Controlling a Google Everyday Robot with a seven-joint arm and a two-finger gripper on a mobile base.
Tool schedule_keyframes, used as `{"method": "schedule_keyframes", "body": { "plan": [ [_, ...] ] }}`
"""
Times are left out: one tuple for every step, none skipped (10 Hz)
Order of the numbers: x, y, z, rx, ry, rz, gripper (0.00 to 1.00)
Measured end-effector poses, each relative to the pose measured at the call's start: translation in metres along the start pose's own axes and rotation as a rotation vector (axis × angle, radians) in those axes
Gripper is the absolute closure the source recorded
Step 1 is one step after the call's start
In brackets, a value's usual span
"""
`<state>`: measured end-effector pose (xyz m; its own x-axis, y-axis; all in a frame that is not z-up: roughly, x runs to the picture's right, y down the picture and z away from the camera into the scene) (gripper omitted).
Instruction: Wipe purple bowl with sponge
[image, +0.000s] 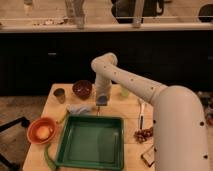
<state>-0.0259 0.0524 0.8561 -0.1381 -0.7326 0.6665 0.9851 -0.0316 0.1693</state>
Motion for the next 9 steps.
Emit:
{"method": "schedule_keyframes", "body": {
  "plan": [
    [0.008,-0.003,0.001,-0.001,-0.004,-0.018,1.00],
    [0.015,-0.007,0.003,-0.002,-0.007,-0.031,1.00],
    [0.023,-0.014,0.005,-0.003,-0.013,-0.052,1.00],
    [0.030,-0.018,0.008,-0.007,-0.020,-0.069,1.00],
    [0.036,-0.023,0.010,-0.010,-0.025,-0.081,1.00],
    [0.042,-0.027,0.012,-0.014,-0.029,-0.093,1.00],
    [0.048,-0.032,0.015,-0.019,-0.036,-0.105,1.00],
    [0.052,-0.037,0.017,-0.021,-0.043,-0.116,1.00],
    [0.056,-0.040,0.020,-0.023,-0.050,-0.124,1.00]
  ]
}}
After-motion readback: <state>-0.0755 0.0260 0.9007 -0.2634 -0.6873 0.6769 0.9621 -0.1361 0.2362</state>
